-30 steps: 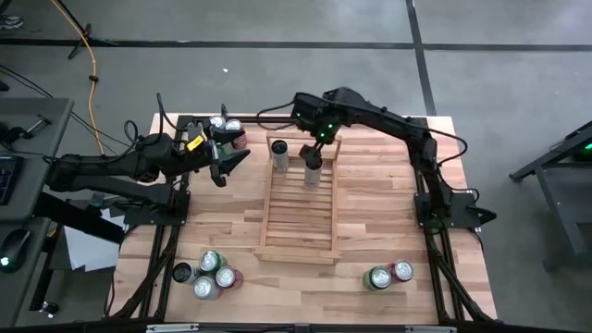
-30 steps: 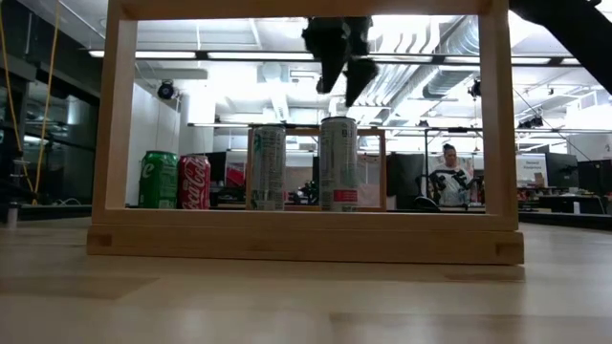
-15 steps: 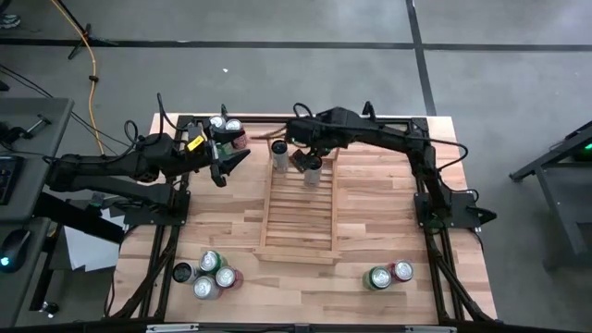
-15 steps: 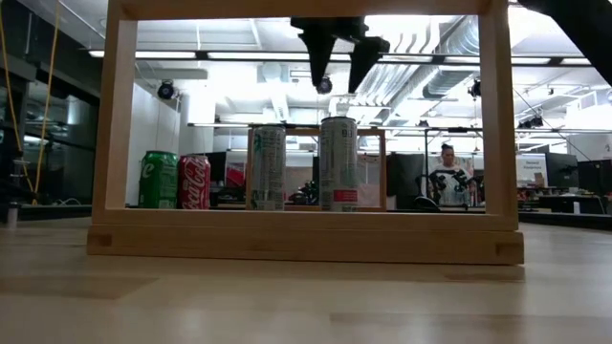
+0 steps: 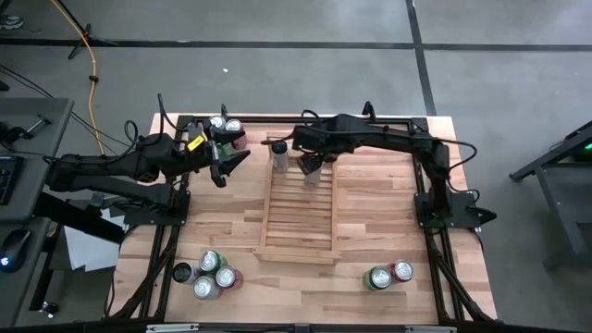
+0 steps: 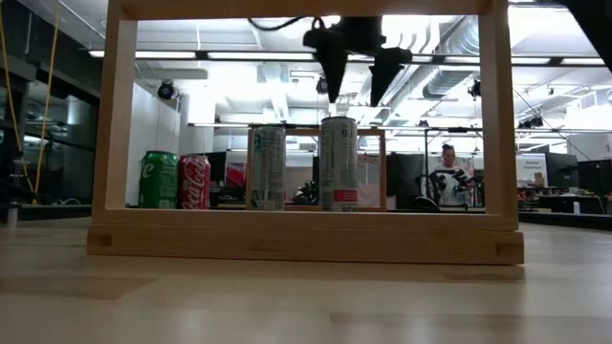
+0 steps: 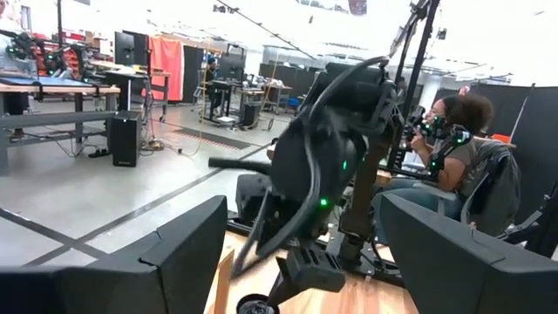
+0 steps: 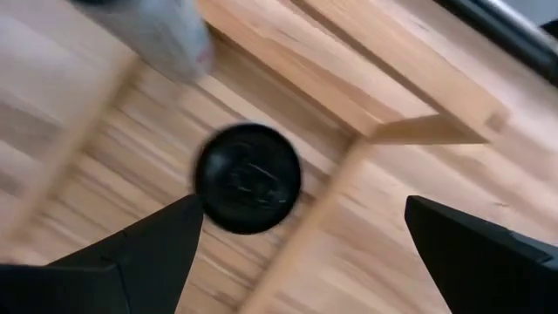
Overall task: Place canned beverage on shelf
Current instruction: Put the right white and pink can on the shelf aligned with the other white and pink can
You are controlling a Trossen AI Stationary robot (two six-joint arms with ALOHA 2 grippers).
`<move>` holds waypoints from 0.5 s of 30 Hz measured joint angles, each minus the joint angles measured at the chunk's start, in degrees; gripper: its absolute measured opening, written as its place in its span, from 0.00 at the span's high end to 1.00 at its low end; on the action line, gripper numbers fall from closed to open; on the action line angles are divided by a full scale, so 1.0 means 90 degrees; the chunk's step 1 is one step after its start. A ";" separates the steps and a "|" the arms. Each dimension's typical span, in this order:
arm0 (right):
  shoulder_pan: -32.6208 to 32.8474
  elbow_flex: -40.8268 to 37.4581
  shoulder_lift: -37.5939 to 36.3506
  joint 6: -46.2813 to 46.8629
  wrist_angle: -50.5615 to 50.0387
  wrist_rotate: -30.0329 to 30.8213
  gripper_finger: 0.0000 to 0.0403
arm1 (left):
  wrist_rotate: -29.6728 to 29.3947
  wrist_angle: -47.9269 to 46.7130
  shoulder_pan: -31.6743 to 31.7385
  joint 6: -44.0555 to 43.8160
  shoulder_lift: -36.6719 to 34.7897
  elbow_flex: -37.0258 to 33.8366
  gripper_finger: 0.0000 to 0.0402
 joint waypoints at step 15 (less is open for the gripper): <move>0.0179 -0.0188 0.0142 0.0977 0.0707 0.0274 0.04 | 0.0007 -0.0017 0.0000 0.0002 0.0000 0.0000 0.27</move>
